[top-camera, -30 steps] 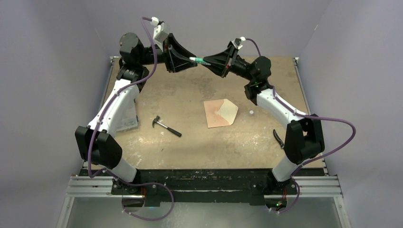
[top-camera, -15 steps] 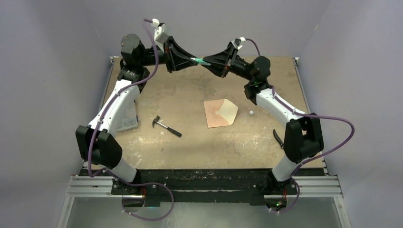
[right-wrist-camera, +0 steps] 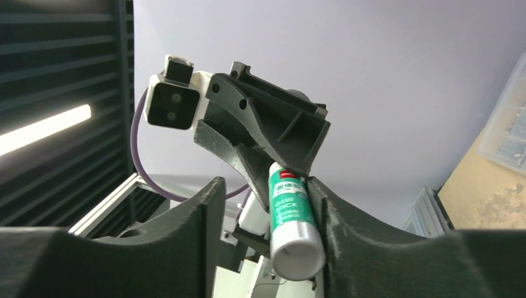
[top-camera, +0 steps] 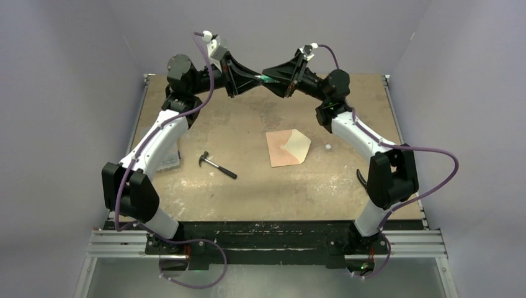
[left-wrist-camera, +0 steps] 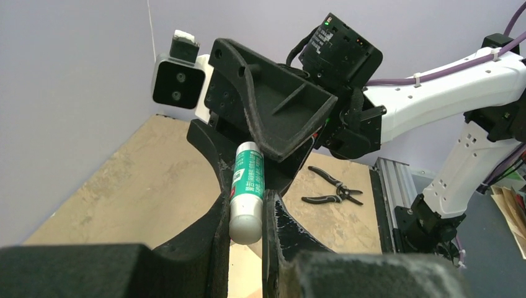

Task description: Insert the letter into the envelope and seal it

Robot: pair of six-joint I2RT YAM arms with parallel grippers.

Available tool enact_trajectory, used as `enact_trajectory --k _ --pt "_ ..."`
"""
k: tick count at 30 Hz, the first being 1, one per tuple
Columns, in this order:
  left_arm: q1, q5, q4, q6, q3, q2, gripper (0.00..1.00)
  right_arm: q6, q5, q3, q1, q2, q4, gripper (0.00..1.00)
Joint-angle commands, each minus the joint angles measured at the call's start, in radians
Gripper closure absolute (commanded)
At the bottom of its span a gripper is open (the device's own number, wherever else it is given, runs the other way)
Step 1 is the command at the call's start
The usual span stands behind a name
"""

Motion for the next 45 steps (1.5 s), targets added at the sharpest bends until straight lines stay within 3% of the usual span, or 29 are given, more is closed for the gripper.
enact_trajectory --k 1,6,11,12,13,14,17,19,22,28,33,39,45 --pt "-0.016 -0.039 0.026 0.000 0.001 -0.039 1.00 -0.032 -0.013 0.053 0.007 -0.012 0.051 0.52" --pt "-0.018 -0.083 -0.019 0.052 0.005 -0.053 1.00 -0.044 -0.020 0.052 0.008 -0.017 0.052 0.61" --pt "-0.018 -0.059 -0.035 0.047 0.013 -0.049 1.00 -0.064 -0.017 0.046 0.008 -0.024 0.027 0.91" --pt "-0.018 -0.061 -0.038 0.047 0.012 -0.053 0.92 -0.078 -0.018 0.043 0.008 -0.028 0.005 0.98" --pt "-0.018 -0.064 -0.040 0.047 0.008 -0.057 0.76 -0.089 -0.012 0.031 0.009 -0.034 -0.021 1.00" --pt "-0.018 -0.063 -0.039 0.047 0.003 -0.063 0.57 -0.096 -0.005 0.008 0.007 -0.042 -0.025 1.00" --pt "-0.009 -0.110 -0.043 0.053 -0.029 -0.090 0.18 -0.165 0.025 -0.034 -0.017 -0.061 -0.076 1.00" --pt "0.004 -0.164 -0.038 0.054 -0.056 -0.113 0.10 -0.269 0.055 -0.042 -0.045 -0.080 -0.167 1.00" --pt "0.013 -0.288 -0.045 0.060 -0.103 -0.150 0.07 -0.535 0.141 -0.022 -0.079 -0.105 -0.393 1.00" --pt "0.021 -0.439 -0.186 0.112 -0.107 -0.168 0.10 -1.169 0.589 0.053 -0.032 -0.104 -0.833 1.00" --pt "0.021 -0.464 -0.295 0.075 -0.115 -0.091 0.19 -1.346 0.780 -0.006 0.016 -0.105 -0.942 1.00" --pt "-0.019 -0.485 -0.340 -0.119 -0.123 0.124 0.64 -1.413 0.913 -0.073 0.090 -0.082 -1.001 1.00" --pt "-0.144 -0.555 -0.367 -0.176 -0.047 0.361 0.89 -1.408 1.006 -0.155 0.152 -0.054 -1.009 1.00"
